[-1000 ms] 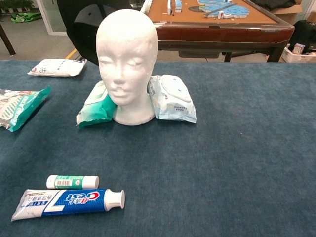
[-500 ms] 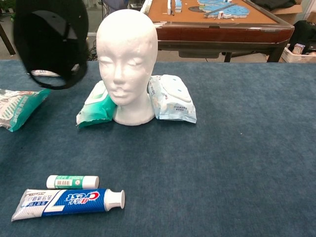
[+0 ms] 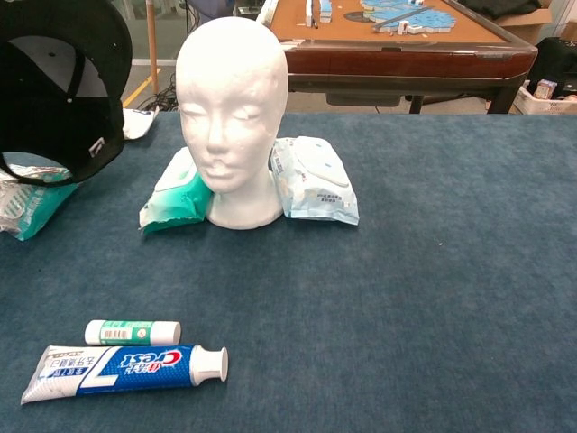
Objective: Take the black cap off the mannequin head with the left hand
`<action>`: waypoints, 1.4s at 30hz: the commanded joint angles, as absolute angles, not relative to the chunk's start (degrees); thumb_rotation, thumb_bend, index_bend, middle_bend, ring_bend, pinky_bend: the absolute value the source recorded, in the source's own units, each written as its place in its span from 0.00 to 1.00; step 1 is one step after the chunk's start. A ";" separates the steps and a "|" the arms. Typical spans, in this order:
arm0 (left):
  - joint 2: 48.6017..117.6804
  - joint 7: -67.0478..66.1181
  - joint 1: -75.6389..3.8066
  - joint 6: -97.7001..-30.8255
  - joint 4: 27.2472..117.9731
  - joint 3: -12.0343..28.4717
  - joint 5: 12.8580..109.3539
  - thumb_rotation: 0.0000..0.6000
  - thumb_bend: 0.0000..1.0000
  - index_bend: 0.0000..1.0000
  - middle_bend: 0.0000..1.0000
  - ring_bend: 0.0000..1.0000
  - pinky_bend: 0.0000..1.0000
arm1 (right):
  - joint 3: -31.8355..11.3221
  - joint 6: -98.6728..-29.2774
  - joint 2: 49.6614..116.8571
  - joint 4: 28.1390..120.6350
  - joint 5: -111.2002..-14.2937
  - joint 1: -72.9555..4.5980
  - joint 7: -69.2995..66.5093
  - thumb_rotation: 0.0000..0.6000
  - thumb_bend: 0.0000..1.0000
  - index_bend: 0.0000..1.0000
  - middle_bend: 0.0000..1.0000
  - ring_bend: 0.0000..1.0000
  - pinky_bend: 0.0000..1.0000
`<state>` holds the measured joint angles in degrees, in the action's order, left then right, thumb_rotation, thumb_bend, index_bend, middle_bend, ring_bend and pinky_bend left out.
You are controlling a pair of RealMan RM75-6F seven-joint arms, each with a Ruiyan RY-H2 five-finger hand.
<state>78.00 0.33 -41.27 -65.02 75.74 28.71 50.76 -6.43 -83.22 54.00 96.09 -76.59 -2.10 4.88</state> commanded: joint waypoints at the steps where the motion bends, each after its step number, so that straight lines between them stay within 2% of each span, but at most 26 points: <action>1: 78.04 1.60 -41.01 -64.86 75.17 28.49 51.61 1.00 0.36 0.61 0.00 0.00 0.10 | -6.47 -83.17 53.96 96.05 -76.48 -2.12 4.79 1.00 0.00 0.29 0.32 0.19 0.38; 11: 77.85 8.51 -36.92 -66.43 75.21 25.58 56.54 1.00 0.36 0.61 0.00 0.00 0.10 | -6.44 -83.31 54.01 96.06 -76.54 -2.12 4.90 1.00 0.00 0.29 0.32 0.19 0.38; 21: 74.12 14.09 -28.54 -74.22 83.02 21.35 64.03 1.00 0.36 0.62 0.00 0.00 0.10 | -6.31 -82.71 54.55 96.15 -76.38 -2.59 6.32 1.00 0.00 0.29 0.32 0.19 0.38; 28: 73.99 15.38 -25.66 -78.05 84.51 19.25 68.36 1.00 0.36 0.62 0.00 0.00 0.10 | -6.22 -82.29 55.00 96.17 -76.16 -2.93 7.45 1.00 0.00 0.29 0.32 0.19 0.38; 42: 72.10 14.28 -31.16 -70.37 82.86 25.44 63.23 1.00 0.36 0.62 0.00 0.00 0.10 | -6.18 -81.83 55.10 96.10 -75.89 -3.24 7.77 1.00 0.00 0.29 0.32 0.19 0.38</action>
